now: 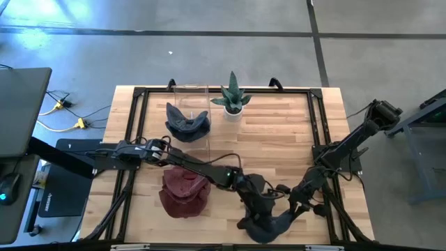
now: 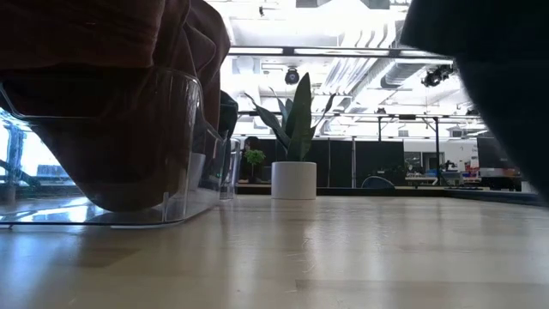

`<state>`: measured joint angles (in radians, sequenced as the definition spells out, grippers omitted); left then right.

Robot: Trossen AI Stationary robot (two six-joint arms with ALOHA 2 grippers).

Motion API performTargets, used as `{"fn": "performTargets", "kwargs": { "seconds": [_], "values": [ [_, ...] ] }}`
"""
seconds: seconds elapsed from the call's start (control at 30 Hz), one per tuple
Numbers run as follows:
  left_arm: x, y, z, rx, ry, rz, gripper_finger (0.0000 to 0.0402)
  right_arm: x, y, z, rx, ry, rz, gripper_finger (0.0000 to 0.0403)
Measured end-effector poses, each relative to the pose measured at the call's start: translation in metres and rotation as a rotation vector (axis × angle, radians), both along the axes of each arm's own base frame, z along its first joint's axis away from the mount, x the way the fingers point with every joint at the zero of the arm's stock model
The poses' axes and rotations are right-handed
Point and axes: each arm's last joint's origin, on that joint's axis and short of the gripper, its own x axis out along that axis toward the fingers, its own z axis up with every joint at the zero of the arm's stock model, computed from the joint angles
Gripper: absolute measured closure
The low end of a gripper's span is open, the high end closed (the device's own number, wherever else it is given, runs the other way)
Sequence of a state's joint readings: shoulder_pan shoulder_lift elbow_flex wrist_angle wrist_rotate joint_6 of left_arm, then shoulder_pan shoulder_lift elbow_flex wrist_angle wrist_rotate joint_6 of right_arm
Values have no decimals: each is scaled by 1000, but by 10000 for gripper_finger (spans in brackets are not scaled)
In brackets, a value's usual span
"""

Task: Pick & Place hat
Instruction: Put the blue cap into the top transparent bin

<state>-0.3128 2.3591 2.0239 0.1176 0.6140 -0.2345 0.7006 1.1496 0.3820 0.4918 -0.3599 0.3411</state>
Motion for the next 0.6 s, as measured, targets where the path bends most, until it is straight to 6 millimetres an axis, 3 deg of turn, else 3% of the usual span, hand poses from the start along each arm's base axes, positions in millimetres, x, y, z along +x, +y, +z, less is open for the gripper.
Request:
{"fn": "performTargets", "kwargs": {
  "seconds": [0.2,0.4,0.6],
  "values": [
    [4,14,11,-162,58,-88,393,-1,0,0,9,21,11,350],
    [5,17,10,-183,103,-60,395,-2,-1,-6,-38,65,-12,294],
    [6,28,4,-151,178,-36,398,-13,0,-9,-78,162,-2,266]
  ]
}}
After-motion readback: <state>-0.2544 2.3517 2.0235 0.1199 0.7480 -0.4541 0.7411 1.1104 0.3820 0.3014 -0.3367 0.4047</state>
